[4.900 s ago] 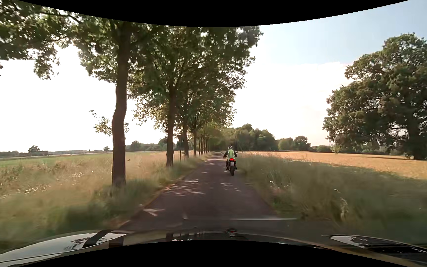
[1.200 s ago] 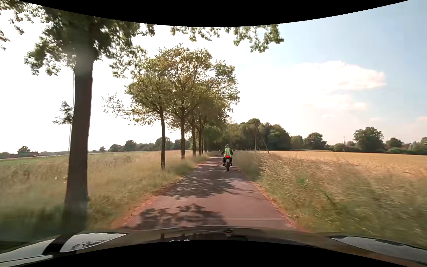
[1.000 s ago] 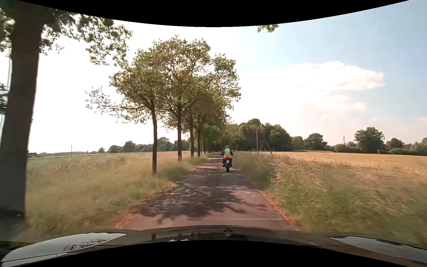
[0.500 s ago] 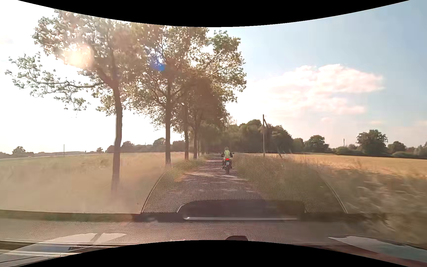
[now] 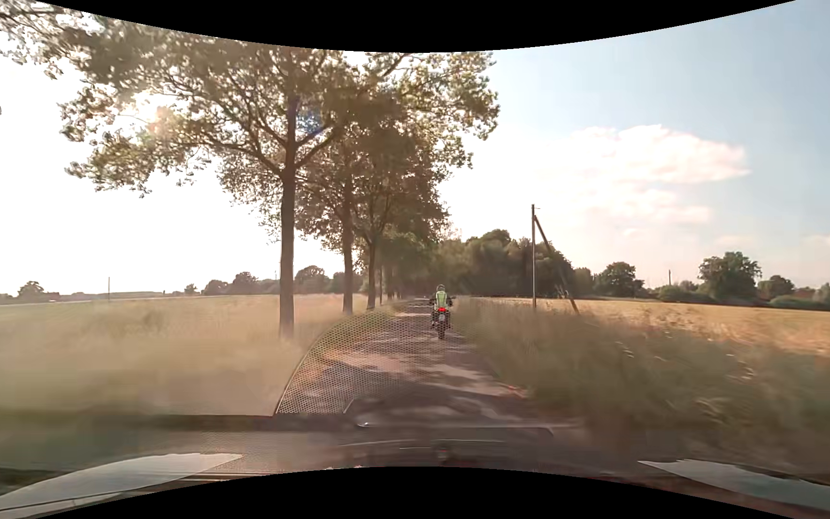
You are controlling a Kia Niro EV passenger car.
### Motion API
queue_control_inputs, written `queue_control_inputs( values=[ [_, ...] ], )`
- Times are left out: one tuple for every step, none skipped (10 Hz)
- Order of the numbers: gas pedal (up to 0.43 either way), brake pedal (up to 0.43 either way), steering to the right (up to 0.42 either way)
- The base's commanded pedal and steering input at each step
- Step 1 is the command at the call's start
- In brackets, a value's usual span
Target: Follow the waypoints while adhering to traffic rules and regulations
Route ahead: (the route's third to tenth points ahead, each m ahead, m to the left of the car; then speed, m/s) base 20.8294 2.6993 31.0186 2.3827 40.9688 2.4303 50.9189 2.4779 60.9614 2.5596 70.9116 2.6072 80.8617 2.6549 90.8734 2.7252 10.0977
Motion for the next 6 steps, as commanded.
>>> queue_control_inputs(
  values=[
    [0.220, 0.000, -0.001],
    [0.197, 0.000, 0.000],
    [0.079, 0.000, 0.000],
    [0.008, 0.000, 0.000],
    [0.000, 0.000, 0.000],
    [0.000, 0.000, 0.000]
  ],
)
